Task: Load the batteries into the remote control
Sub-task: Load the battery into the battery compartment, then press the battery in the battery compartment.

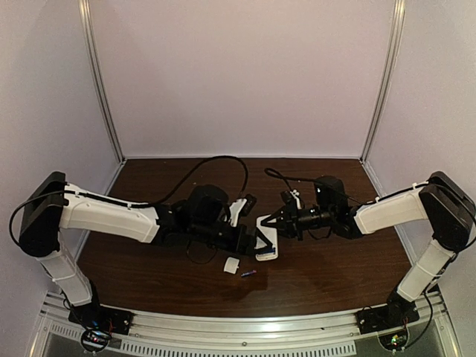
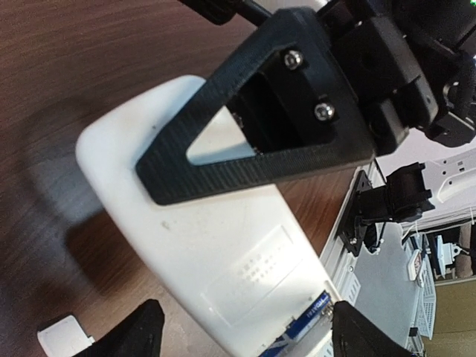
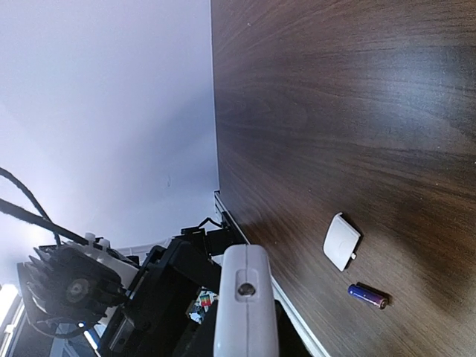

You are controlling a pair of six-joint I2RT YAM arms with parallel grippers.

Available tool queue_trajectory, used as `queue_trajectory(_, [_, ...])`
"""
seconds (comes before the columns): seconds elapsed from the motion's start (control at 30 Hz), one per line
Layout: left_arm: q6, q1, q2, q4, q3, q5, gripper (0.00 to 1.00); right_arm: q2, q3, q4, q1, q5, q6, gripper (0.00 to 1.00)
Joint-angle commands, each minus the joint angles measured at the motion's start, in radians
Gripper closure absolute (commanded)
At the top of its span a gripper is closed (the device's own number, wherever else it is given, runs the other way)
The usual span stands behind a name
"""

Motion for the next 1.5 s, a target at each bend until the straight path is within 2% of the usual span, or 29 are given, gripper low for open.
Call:
queue_trajectory(0.0, [0.177,0.052,-0.099,0.088,-0.065,0.070,0.17,-0.035,0.004,0.056,0.007,-0.040,-0.009,1.00])
queue_trajectory(0.17, [0.396,0.060,-0.157,0.021,-0.052,0.095,0.12,-0.047,-0.005,0.086,0.010,-0.081,-0.030,1.00])
queue_trajectory(0.37, [0.634,0.054,-0.222,-0.030,-0.072,0.080,0.14,-0.073,-0.005,0.086,0.012,-0.111,-0.085,1.00])
queue_trajectory(0.5, [0.703,0.044,-0.249,-0.012,-0.108,0.009,0.18,-0.084,0.009,0.047,0.020,-0.111,-0.125,1.00])
queue_trajectory(0.67, [0.810,-0.029,-0.252,-0.004,-0.119,-0.120,0.19,-0.080,0.043,-0.063,0.024,-0.090,-0.185,1.00])
queue_trajectory(1.0, [0.964,-0.134,-0.216,-0.006,-0.083,-0.336,0.29,-0.063,0.058,-0.157,0.029,-0.040,-0.195,1.00])
queue_trajectory(1.2, [1.014,-0.168,-0.172,-0.035,-0.033,-0.397,0.37,-0.053,0.057,-0.150,0.038,-0.028,-0.176,1.00])
queue_trajectory(1.47, [1.056,-0.194,-0.122,-0.066,0.012,-0.414,0.39,-0.044,0.057,-0.131,0.043,-0.026,-0.152,1.00])
